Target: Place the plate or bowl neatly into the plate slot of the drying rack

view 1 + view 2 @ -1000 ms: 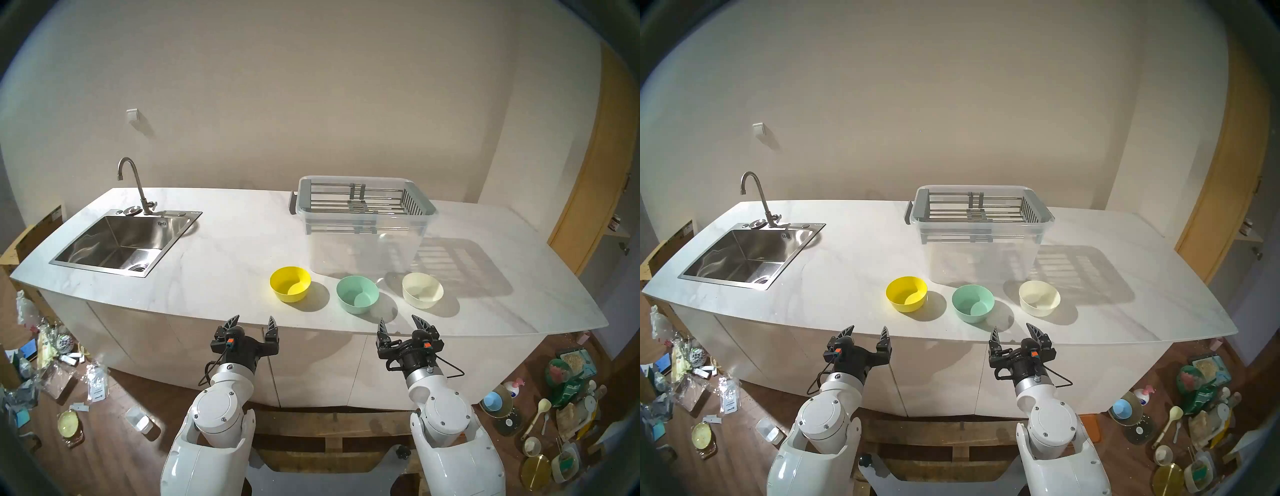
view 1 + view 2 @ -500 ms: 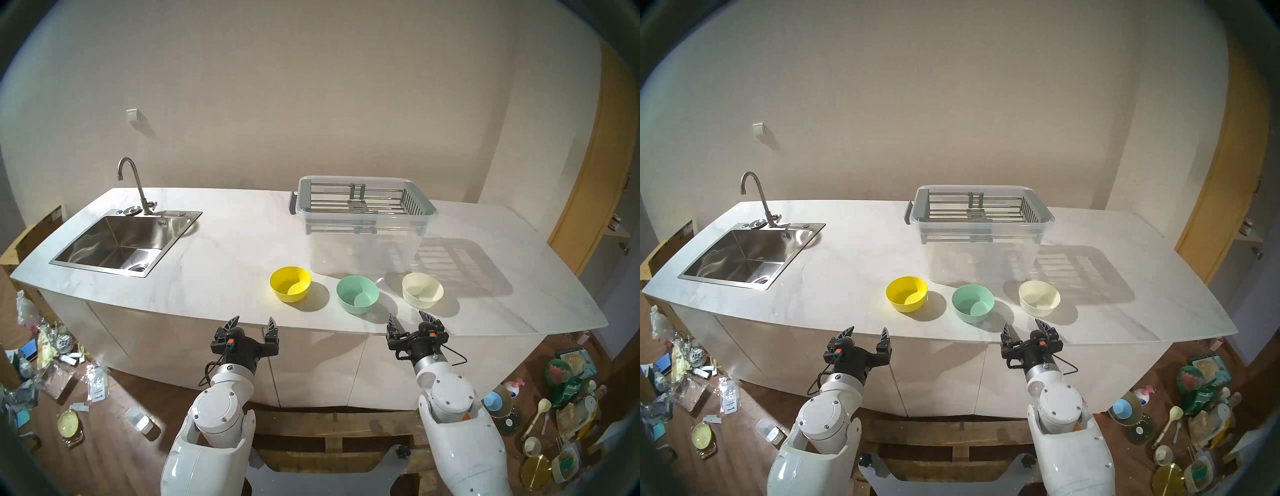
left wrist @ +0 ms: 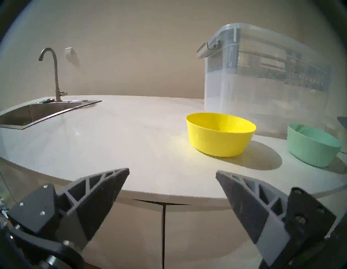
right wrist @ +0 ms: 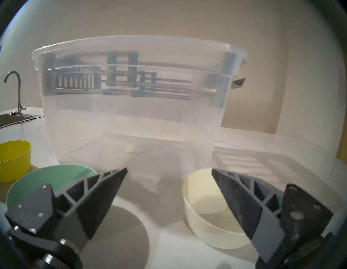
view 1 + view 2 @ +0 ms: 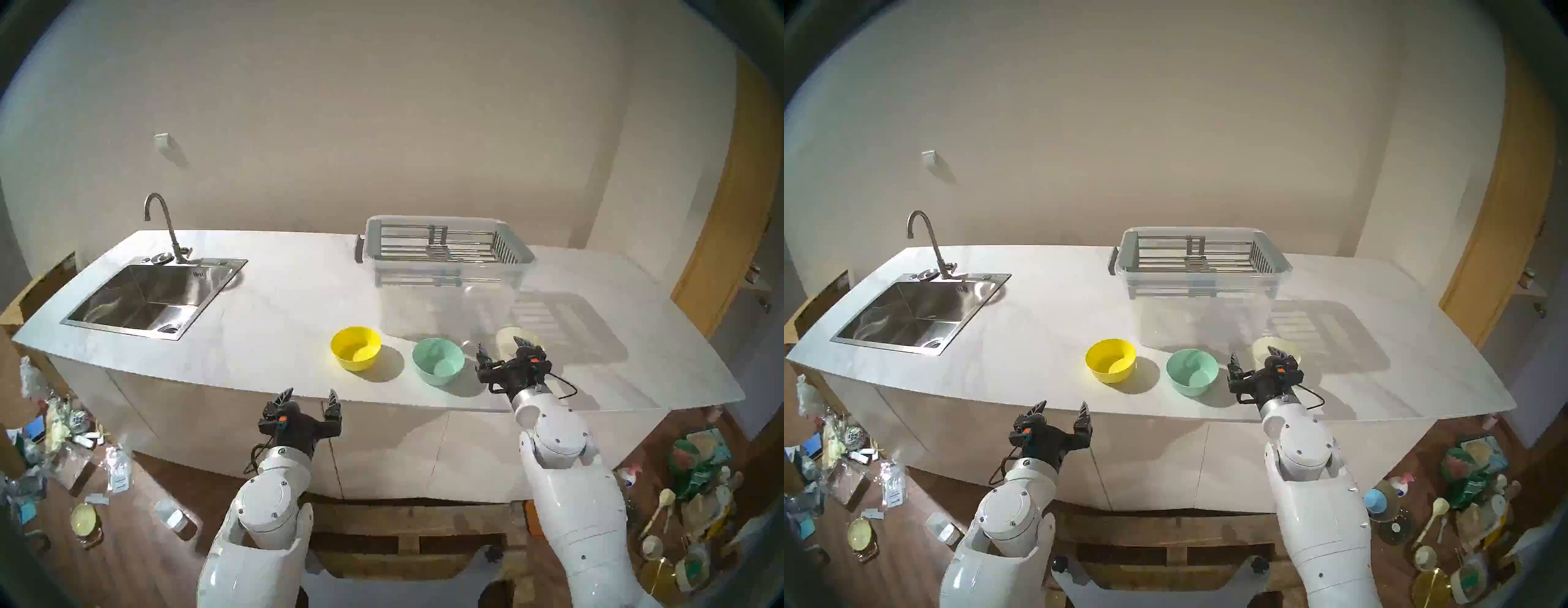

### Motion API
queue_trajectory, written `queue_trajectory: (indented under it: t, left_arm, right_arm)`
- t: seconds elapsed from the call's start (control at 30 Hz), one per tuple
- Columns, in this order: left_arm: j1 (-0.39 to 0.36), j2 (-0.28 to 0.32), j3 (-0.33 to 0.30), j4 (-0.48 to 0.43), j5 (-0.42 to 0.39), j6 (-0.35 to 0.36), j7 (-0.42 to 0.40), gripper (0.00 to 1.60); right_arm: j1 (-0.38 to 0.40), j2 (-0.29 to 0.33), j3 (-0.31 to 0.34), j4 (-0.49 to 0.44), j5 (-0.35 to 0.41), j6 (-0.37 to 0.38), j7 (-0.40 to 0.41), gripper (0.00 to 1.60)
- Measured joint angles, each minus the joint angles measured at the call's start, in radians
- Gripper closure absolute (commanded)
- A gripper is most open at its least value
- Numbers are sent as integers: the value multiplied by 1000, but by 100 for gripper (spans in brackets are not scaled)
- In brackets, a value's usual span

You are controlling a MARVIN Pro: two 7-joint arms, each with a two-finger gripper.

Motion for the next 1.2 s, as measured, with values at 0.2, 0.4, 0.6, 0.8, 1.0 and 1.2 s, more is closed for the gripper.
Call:
queue_trajectory:
  t: [0.2,0.4,0.6,0.8,1.0,1.2]
  left_arm:
    - [0,0,0,-1,0,0,0,0]
    - [0,0,0,-1,0,0,0,0]
    - [0,0,0,-1,0,0,0,0]
    - [0,0,0,-1,0,0,0,0]
    - [0,0,0,-1,0,0,0,0]
    - [0,0,0,-1,0,0,0,0]
  right_arm:
    - [14,2,5,68,9,-27,5,0]
    - [37,8,11,118,13,-60,17,0]
    - [59,22,16,163,13,-82,30,0]
    - [83,36,21,183,13,-89,43,0]
    - [109,41,21,193,12,-90,52,0]
    - [118,42,17,197,10,-89,56,0]
